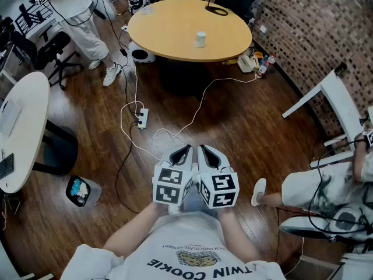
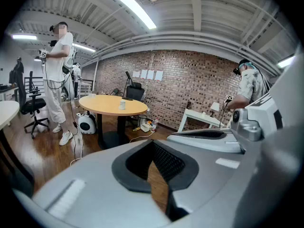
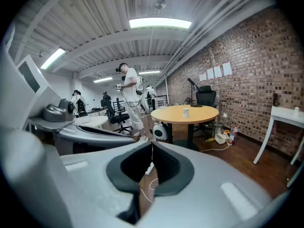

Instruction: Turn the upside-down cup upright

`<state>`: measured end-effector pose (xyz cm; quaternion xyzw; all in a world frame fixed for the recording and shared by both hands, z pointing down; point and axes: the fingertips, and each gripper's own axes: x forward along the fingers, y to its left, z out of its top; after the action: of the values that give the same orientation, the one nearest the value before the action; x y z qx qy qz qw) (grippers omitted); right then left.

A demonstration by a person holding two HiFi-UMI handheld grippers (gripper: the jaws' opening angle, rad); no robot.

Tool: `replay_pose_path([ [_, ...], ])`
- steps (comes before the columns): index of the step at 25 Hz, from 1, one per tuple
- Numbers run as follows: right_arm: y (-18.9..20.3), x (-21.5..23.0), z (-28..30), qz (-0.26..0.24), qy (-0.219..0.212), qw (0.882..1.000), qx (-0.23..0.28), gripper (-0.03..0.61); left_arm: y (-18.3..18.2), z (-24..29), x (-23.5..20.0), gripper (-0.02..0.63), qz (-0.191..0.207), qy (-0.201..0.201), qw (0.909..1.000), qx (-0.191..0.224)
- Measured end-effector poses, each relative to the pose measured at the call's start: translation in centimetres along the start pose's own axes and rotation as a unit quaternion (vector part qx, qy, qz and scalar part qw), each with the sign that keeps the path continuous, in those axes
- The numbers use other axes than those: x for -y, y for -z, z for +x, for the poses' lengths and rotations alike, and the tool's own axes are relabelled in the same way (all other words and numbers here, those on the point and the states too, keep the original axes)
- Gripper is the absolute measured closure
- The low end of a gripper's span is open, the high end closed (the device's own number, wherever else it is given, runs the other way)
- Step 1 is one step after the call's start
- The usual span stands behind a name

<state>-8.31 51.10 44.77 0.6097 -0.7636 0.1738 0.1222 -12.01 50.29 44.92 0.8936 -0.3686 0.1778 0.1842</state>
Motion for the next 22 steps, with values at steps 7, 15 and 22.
replay_pose_path([
  [7,-1.2,5.2,5.5,0.008,0.003,1.000,0.000,0.574,-2.3,6.2,-2.8,0.607,0.002,-0.014,0.9999,-0.001],
  [15,-4.6,12.2,13.2,0.012,-0.011,1.000,-0.005,0.574,-6.9,16.0,-5.2,0.607,0.002,-0.023,0.9996,-0.014],
  [22,-8.7,18.8,19.5,0.011,-0.023,1.000,-0.003,0.574,-12.3,24.4,-6.7,0.607,0.010,-0.029,0.9994,-0.018],
])
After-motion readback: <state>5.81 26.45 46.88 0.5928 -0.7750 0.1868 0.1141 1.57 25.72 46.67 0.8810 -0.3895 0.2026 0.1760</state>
